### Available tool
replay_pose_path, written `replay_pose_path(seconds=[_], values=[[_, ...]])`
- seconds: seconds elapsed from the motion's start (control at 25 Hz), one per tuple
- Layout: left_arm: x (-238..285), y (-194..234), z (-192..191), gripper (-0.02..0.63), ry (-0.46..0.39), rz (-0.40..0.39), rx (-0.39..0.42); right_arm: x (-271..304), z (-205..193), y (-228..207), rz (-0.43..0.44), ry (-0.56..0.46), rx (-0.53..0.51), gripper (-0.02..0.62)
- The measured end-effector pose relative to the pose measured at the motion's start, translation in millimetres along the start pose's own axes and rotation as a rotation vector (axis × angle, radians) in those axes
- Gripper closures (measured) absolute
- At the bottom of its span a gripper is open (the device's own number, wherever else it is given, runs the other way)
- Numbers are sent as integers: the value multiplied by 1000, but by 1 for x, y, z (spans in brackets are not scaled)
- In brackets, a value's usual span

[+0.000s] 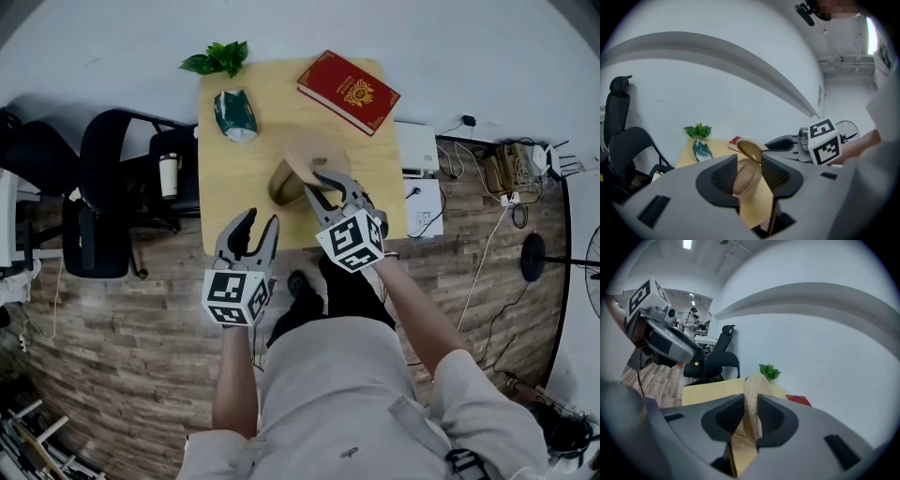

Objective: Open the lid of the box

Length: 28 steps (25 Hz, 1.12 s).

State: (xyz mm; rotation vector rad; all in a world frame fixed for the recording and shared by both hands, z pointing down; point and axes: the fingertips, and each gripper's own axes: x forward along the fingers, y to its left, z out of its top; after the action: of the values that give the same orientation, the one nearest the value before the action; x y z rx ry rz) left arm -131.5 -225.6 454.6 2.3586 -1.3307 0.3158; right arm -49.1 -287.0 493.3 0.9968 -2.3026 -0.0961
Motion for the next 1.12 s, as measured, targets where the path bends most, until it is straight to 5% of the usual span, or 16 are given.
replay_pose_path(seconds=[0.72,1.12], values=[[-17,-20,34,456,-51,-29,46,-78,42,-46,-93,-167,287,510],[-28,-37,32,459,-67,-58,33,-115,25,-51,-130,-191,454,509]])
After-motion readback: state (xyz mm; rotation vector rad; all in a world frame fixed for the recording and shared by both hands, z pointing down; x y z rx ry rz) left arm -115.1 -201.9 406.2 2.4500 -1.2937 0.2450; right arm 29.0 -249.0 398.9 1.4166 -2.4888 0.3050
